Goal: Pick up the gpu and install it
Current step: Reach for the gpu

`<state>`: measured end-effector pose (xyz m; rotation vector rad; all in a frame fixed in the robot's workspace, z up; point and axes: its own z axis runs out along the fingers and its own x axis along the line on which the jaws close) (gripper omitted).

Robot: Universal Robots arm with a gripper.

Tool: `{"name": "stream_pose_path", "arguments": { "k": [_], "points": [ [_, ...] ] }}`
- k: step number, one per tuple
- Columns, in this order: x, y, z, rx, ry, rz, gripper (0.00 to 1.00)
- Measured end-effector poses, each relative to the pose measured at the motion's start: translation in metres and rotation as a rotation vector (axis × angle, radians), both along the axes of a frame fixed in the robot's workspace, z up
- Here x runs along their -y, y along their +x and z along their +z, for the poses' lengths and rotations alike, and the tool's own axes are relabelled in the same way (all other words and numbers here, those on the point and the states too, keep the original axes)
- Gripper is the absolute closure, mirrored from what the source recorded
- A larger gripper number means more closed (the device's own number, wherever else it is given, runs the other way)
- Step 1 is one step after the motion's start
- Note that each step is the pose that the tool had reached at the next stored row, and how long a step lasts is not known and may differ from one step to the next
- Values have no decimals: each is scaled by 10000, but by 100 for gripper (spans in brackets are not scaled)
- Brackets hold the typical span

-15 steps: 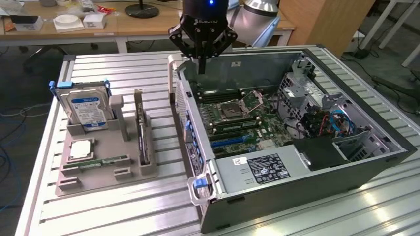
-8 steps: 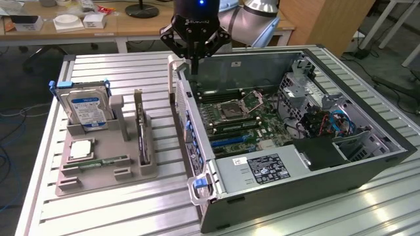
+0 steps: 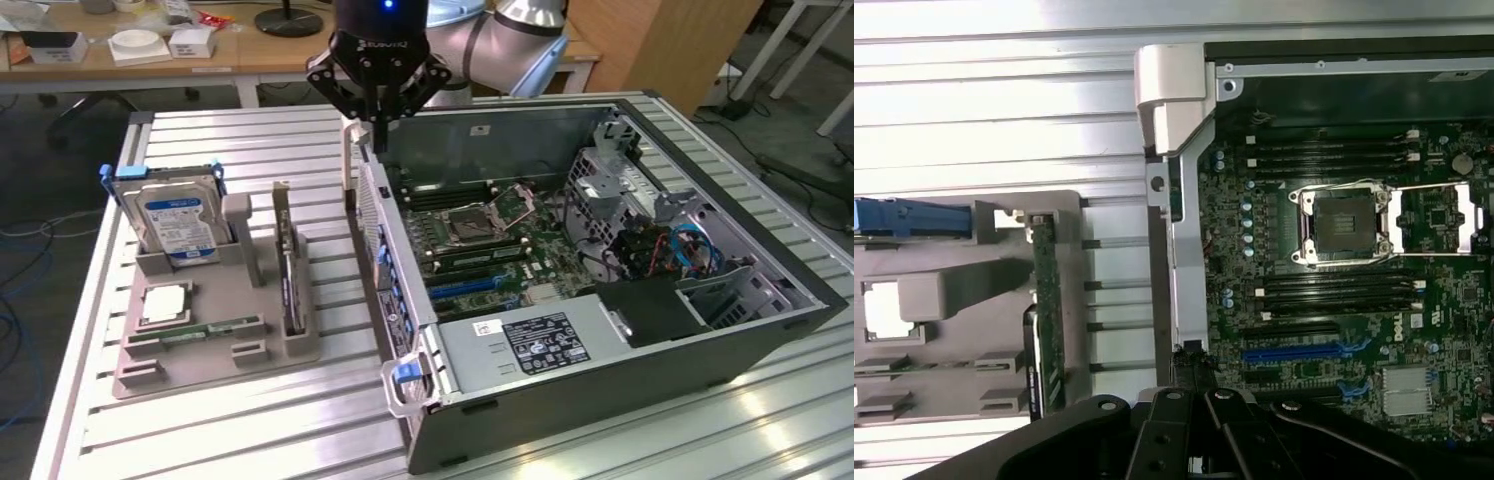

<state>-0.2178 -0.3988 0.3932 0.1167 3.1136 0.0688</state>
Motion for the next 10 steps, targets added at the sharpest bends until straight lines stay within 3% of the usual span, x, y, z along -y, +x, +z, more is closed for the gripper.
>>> {"name": "stream_pose_path", "arguments": {
  "k": [10],
  "points": [
    [0, -225, 0, 0, 0, 0, 90]
  ]
}}
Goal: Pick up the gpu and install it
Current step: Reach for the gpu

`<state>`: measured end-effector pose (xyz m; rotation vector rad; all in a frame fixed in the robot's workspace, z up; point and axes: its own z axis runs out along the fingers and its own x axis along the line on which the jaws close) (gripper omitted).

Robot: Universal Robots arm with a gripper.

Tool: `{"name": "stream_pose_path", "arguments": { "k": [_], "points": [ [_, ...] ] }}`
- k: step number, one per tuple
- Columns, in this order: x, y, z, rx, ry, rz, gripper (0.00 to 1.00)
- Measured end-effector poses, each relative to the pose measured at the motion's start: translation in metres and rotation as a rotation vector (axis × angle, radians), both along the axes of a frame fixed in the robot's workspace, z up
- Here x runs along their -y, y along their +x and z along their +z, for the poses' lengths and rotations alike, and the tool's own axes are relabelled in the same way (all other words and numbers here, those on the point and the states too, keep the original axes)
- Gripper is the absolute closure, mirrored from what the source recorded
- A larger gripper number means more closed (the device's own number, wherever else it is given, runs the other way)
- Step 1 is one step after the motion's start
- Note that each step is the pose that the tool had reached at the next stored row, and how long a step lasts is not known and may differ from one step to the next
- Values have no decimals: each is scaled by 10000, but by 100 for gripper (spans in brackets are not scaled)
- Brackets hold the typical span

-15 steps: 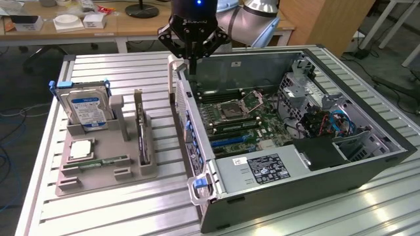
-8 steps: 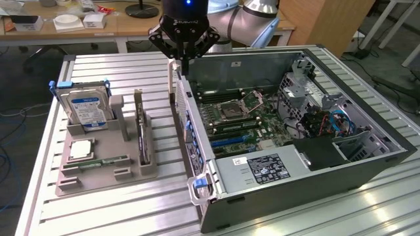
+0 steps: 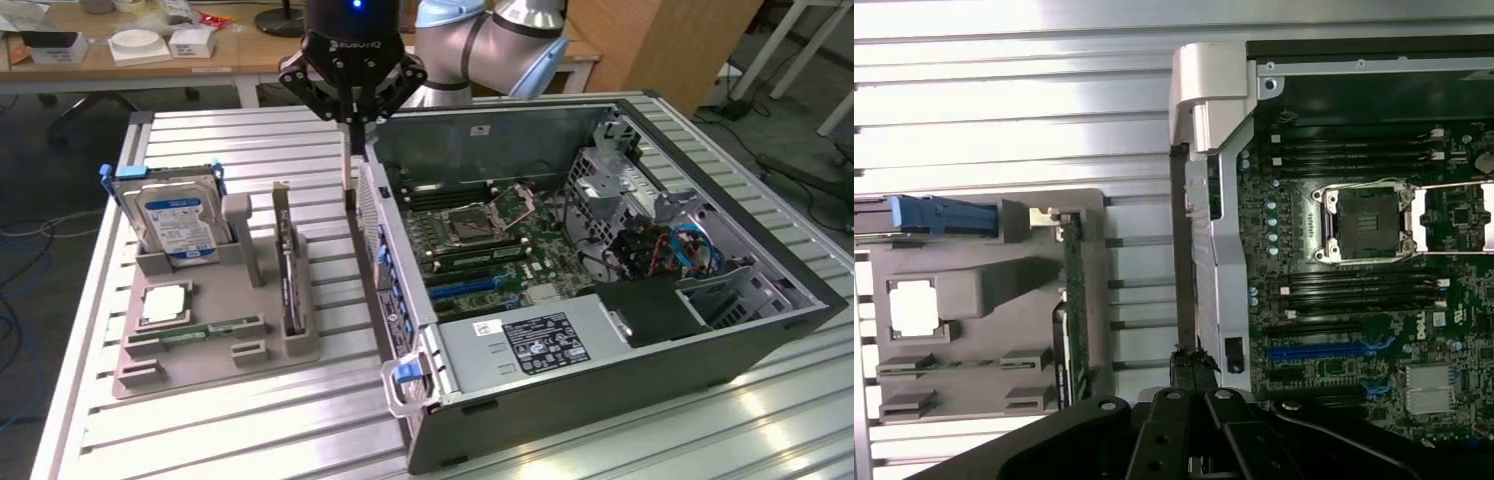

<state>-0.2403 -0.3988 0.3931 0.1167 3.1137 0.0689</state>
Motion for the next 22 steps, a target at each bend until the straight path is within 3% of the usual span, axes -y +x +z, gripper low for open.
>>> {"name": "stream_pose_path", "arguments": {
  "k": [22],
  "points": [
    [0, -498, -1, 0, 0, 1, 90]
  ]
}}
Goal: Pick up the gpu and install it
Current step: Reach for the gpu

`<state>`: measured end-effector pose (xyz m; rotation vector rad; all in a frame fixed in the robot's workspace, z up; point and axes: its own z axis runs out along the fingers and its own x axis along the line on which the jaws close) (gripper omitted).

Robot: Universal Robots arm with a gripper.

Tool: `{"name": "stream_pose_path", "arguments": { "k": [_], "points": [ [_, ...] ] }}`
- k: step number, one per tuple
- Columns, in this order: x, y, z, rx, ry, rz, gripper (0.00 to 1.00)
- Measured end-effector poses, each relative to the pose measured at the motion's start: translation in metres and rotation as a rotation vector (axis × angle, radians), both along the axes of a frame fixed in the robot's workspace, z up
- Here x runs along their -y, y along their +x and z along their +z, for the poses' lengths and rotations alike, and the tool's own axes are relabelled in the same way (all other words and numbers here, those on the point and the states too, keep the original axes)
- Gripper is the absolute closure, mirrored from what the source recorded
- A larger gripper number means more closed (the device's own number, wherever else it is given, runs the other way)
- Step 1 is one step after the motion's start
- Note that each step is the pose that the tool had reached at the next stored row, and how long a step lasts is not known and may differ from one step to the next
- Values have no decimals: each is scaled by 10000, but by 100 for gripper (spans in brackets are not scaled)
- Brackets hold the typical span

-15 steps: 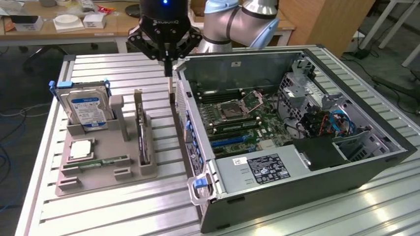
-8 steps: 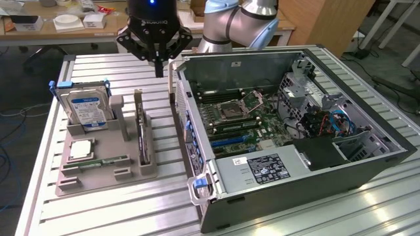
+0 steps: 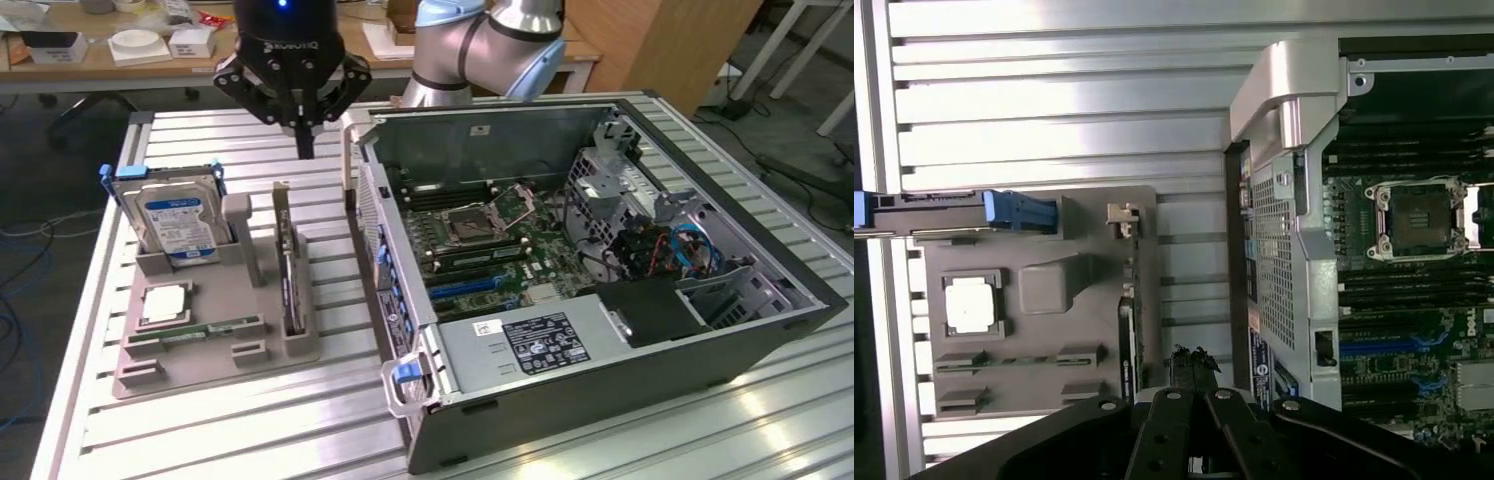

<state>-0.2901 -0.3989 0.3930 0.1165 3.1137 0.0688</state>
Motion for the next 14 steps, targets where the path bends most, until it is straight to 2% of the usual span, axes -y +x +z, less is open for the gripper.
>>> {"name": "stream_pose_path", "arguments": {
  "k": [14],
  "points": [
    [0, -304, -1, 0, 0, 0, 90]
  ]
}}
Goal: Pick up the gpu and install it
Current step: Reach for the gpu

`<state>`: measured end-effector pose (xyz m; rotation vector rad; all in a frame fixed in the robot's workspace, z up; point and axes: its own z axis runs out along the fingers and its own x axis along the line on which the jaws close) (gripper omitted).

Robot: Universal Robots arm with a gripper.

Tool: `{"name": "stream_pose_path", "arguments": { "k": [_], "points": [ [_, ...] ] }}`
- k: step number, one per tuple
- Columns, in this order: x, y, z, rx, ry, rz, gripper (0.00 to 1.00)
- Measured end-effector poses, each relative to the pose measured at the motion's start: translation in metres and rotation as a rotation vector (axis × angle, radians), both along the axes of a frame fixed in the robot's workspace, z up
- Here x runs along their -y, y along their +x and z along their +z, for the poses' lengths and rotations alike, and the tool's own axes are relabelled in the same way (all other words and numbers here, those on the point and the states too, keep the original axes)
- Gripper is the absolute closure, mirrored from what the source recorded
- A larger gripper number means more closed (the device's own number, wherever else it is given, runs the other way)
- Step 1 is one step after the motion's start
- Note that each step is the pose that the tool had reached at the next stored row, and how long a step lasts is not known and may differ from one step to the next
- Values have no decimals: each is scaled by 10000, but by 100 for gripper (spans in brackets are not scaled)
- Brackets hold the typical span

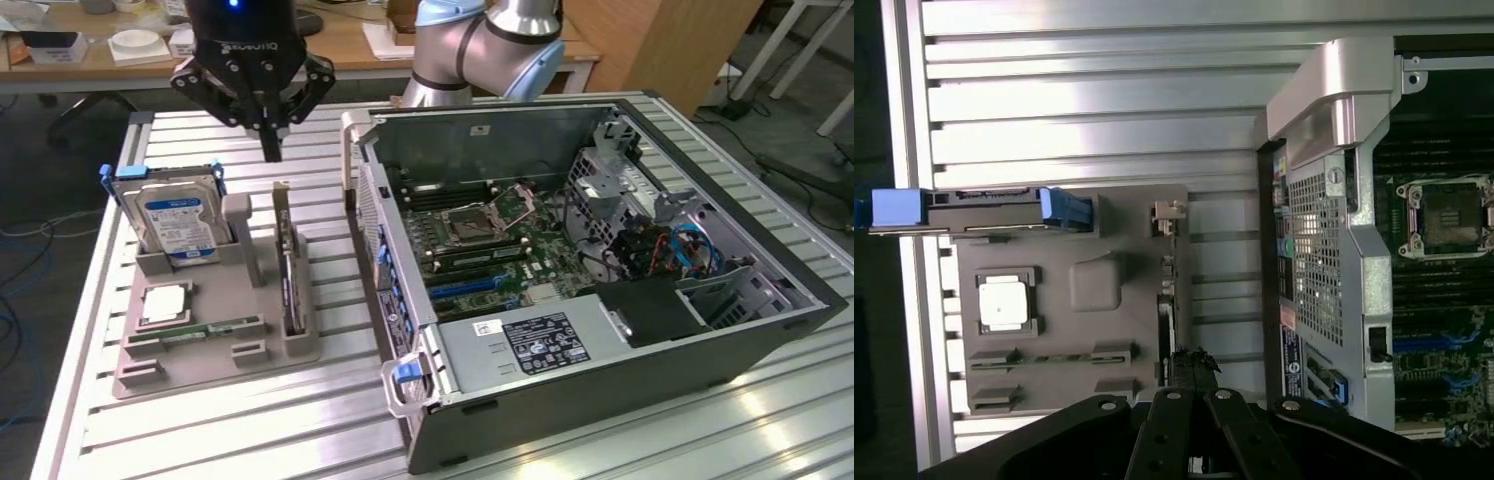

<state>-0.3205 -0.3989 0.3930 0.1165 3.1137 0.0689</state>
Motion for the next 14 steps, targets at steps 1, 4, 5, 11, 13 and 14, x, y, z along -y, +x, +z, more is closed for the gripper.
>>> {"name": "stream_pose_path", "arguments": {
  "k": [1, 4, 5, 11, 13, 14],
  "points": [
    [0, -23, 0, 0, 0, 0, 90],
    [0, -89, 0, 0, 0, -1, 90],
    [0, -102, 0, 0, -1, -1, 90],
    [0, -109, 0, -1, 0, 0, 90],
    [0, -110, 0, 0, 0, 0, 90],
    [0, -110, 0, 0, 0, 0, 90]
  ]
}}
